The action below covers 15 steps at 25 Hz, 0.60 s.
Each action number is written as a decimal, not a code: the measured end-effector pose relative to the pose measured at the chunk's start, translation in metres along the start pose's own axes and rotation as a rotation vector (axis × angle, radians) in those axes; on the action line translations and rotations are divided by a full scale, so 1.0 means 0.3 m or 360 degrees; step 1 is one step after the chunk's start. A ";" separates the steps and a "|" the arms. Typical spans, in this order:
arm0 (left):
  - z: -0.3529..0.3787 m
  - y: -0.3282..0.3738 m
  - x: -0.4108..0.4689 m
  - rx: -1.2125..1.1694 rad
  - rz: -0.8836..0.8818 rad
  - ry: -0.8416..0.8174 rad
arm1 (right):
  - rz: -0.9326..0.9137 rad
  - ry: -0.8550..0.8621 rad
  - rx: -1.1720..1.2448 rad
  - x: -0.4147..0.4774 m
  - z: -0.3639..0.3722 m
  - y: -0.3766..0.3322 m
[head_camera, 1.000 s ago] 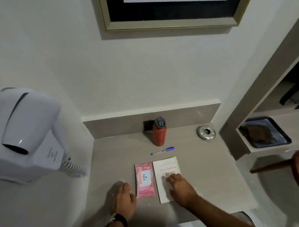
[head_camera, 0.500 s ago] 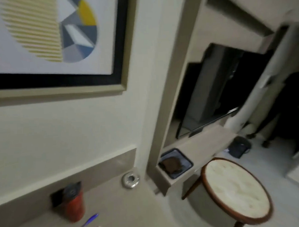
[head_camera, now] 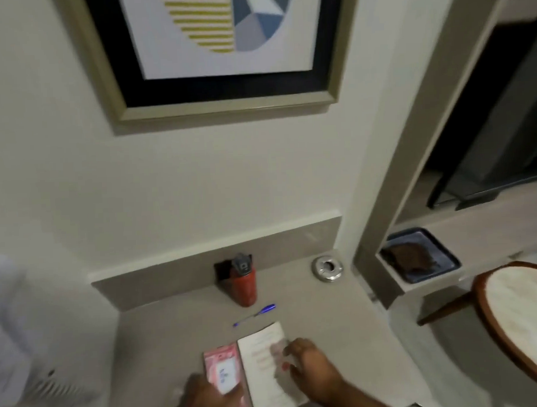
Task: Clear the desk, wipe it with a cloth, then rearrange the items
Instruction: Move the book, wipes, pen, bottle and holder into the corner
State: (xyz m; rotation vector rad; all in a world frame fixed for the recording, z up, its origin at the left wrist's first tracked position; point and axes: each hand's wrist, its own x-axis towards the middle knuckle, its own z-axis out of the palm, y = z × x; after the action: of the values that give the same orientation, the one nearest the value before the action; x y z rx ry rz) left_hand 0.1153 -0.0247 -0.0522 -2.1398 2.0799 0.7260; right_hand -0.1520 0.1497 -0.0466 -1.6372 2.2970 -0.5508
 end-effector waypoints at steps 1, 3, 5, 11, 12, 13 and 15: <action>0.010 0.058 -0.074 0.0085 -0.0103 -0.0119 | 0.0135 -0.0041 0.0071 -0.005 0.007 -0.013; 0.012 0.153 -0.163 0.0063 0.0014 -0.0280 | 0.0188 -0.0044 0.0059 0.012 0.028 -0.054; 0.013 0.148 -0.167 0.0084 -0.0038 -0.0179 | 0.0198 -0.0167 0.0109 0.010 0.040 -0.081; 0.064 0.141 -0.173 0.0140 -0.0003 -0.0042 | 0.0334 -0.0434 0.0137 -0.004 0.096 -0.022; 0.068 0.139 -0.167 0.0127 -0.0013 -0.0050 | 0.0294 -0.0475 0.0112 -0.001 0.117 -0.007; 0.071 0.139 -0.166 0.0106 -0.0035 -0.0031 | 0.0217 -0.0564 0.0003 0.008 0.122 0.007; 0.078 0.134 -0.170 0.0107 -0.0045 0.0027 | 0.0099 -0.0696 -0.0279 0.040 0.155 0.029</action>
State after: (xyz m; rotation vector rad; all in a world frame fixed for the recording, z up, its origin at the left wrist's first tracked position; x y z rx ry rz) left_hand 0.0716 0.0278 -0.0429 -2.1424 2.0475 0.6274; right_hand -0.1435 0.1338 -0.0922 -1.5643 2.1011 0.0282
